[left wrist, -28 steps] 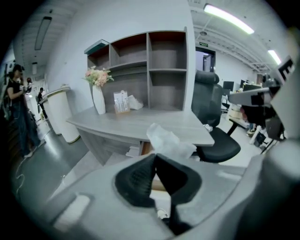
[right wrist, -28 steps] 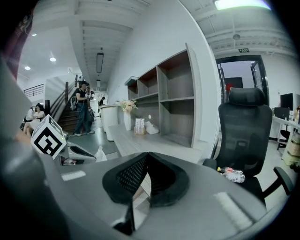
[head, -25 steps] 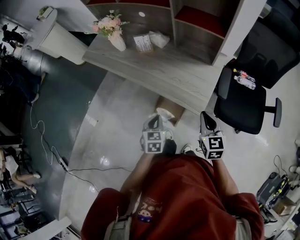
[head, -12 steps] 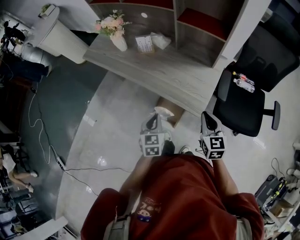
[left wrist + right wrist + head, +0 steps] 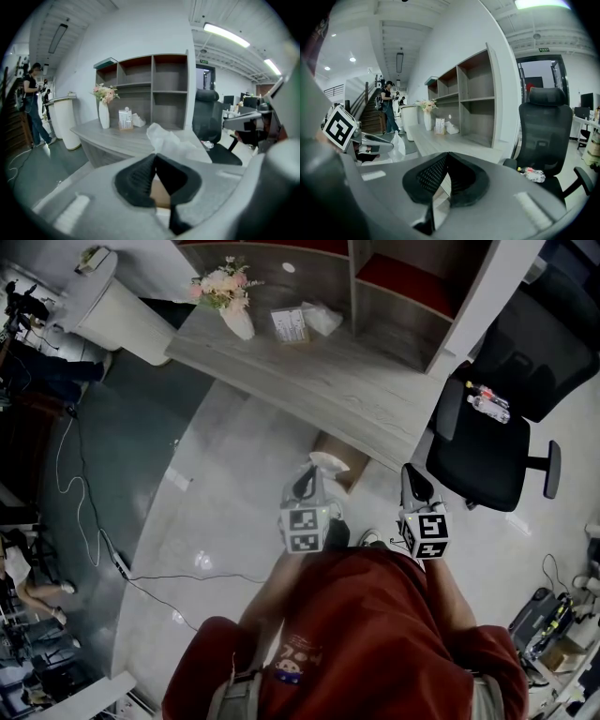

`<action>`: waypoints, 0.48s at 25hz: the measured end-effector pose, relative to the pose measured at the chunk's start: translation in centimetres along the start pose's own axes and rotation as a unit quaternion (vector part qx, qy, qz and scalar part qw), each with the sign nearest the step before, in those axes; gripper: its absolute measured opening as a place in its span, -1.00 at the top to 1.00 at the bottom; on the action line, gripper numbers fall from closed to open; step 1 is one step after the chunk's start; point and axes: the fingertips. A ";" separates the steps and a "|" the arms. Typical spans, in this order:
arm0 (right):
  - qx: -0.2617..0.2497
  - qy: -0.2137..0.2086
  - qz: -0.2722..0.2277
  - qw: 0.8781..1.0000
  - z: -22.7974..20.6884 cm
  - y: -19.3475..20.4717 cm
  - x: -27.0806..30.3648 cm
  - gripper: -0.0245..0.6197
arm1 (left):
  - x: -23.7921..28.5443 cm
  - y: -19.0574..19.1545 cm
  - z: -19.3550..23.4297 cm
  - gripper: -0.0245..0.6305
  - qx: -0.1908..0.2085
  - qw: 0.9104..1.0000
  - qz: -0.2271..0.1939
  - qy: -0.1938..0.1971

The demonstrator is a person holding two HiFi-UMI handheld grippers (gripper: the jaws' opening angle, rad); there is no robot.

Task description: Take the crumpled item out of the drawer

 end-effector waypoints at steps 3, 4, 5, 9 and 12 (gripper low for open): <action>-0.001 0.002 0.000 1.000 0.1 0.1 0.0 0.92 | -0.1 0.0 0.1 0.93 -0.002 1.000 -0.001 0.001; -0.002 0.003 0.000 1.000 0.1 0.0 0.0 0.92 | -0.2 0.1 0.1 0.93 -0.002 1.000 -0.001 0.001; -0.002 0.003 0.000 1.000 0.1 0.1 0.0 0.92 | -0.3 0.1 0.1 0.93 -0.002 1.000 -0.001 0.001; -0.005 0.002 -0.001 1.000 0.4 0.0 -0.3 0.92 | -0.5 0.1 0.0 0.93 -0.002 1.000 -0.001 0.002; -0.011 0.002 -0.004 1.000 0.5 0.1 -0.4 0.92 | -0.6 0.0 0.0 0.93 -0.001 1.000 -0.003 0.002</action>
Point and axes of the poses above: the fingertips, and each gripper's own axes: x forward along the fingers, z to its left, y out of its underside, and after that the axes turned 6 degrees about -z, right-handed
